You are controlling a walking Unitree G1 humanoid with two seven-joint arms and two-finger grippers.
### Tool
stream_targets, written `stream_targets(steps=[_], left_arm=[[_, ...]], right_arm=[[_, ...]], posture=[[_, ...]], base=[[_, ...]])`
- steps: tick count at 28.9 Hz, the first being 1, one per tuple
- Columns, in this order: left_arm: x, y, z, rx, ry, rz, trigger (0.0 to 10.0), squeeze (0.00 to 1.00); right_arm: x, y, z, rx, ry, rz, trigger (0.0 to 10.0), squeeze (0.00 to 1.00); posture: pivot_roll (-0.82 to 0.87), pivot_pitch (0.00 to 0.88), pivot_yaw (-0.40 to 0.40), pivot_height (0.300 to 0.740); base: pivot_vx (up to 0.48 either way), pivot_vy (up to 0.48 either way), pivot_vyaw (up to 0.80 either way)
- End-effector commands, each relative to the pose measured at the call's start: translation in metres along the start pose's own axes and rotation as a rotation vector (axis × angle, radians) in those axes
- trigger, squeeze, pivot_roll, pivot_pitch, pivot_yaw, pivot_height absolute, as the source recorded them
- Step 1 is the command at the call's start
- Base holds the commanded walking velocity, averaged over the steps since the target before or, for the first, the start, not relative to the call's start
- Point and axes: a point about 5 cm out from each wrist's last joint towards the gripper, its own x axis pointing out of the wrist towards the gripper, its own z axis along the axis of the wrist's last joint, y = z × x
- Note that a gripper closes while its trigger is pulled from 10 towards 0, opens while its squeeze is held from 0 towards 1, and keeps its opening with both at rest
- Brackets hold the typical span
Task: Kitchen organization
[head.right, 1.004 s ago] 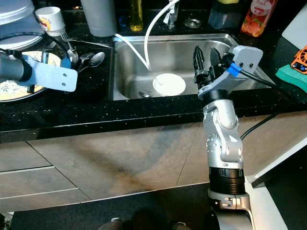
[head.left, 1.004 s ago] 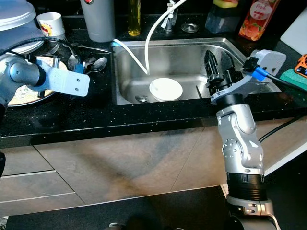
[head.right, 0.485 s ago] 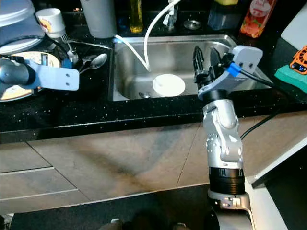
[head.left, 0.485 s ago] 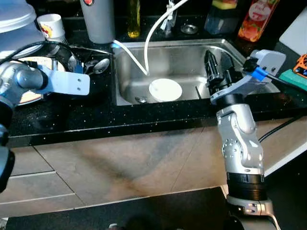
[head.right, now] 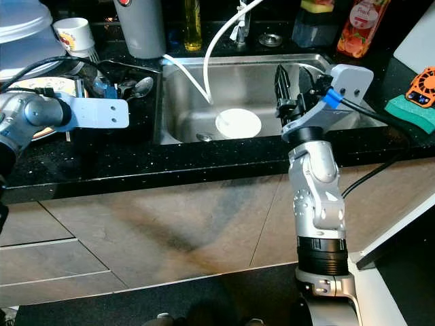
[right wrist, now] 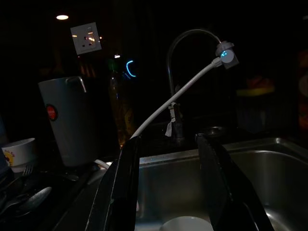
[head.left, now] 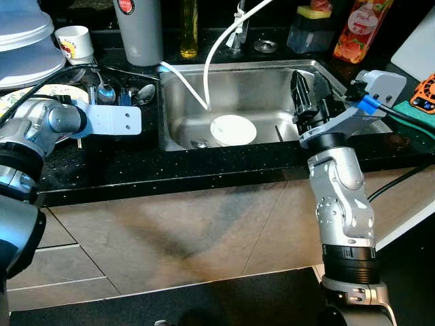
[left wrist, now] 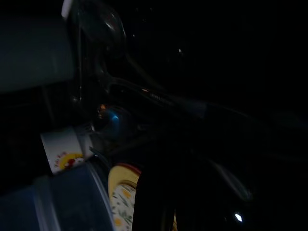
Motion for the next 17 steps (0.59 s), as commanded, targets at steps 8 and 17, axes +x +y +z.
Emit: stream_targets(steps=[8, 17], left_arm=[[-0.014, 0.040, 0.012, 0.118, -0.014, 0.195, 10.0, 0.00], [-0.025, 0.054, 0.016, 0.144, -0.042, 0.241, 10.0, 0.00]], right_arm=[[0.003, 0.002, 0.002, 0.006, -0.008, 0.011, 10.0, 0.00], [0.003, 0.001, 0.002, 0.004, -0.007, 0.014, 10.0, 0.00]], posture=[[0.16, 0.099, -0.012, 0.740], [0.16, 0.097, -0.016, 0.740]], base=[[0.000, 0.000, 0.00], [0.000, 0.000, 0.00]])
